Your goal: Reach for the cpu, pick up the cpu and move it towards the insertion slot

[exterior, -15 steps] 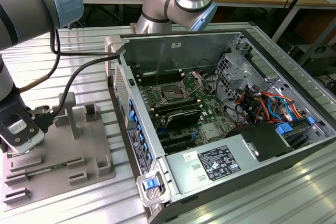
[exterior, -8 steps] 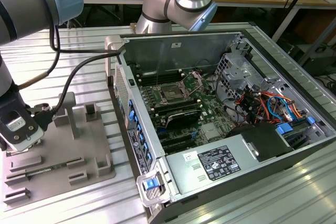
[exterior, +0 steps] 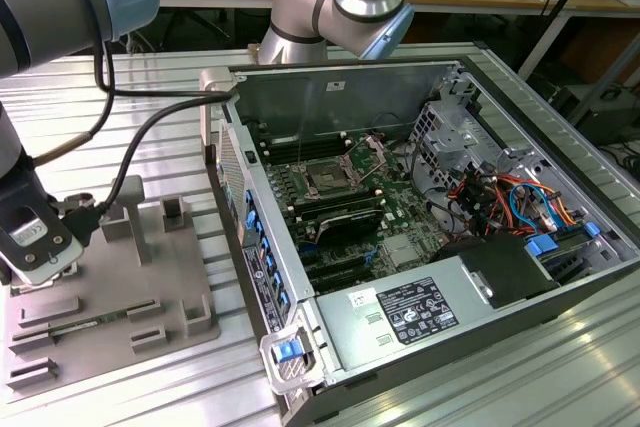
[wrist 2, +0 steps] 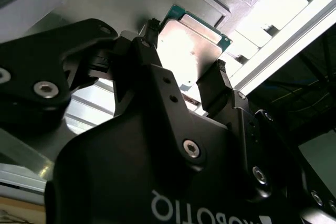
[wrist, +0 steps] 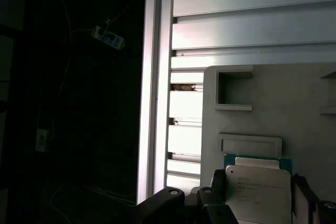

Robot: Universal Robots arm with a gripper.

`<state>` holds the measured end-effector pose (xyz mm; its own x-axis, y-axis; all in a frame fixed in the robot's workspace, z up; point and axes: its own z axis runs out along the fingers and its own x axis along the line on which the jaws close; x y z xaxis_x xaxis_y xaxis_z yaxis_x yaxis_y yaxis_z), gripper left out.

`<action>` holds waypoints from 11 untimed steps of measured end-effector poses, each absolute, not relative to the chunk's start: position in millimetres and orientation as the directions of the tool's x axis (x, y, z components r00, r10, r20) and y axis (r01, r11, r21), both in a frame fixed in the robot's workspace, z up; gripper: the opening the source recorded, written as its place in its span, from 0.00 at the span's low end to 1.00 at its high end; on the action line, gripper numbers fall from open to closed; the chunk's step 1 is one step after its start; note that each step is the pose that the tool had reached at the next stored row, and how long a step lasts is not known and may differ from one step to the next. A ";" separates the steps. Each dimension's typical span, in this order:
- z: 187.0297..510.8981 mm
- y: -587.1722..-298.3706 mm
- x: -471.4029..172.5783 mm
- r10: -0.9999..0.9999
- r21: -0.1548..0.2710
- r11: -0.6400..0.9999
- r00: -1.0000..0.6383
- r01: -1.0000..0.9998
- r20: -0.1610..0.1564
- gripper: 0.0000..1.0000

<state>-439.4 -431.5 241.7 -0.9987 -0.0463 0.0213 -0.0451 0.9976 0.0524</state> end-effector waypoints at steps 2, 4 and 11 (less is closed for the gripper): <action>242.0 -431.5 -439.4 -0.046 0.053 0.998 -0.999 -0.045 0.021 0.55; 242.1 -431.5 -439.4 -0.046 0.052 0.998 -0.999 -0.045 0.021 0.55; 245.7 -431.6 -439.4 -0.046 0.052 0.998 -0.999 -0.045 0.022 0.55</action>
<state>-439.4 -431.6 245.7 -0.9987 -0.0463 0.0217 -0.0452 0.9976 0.0524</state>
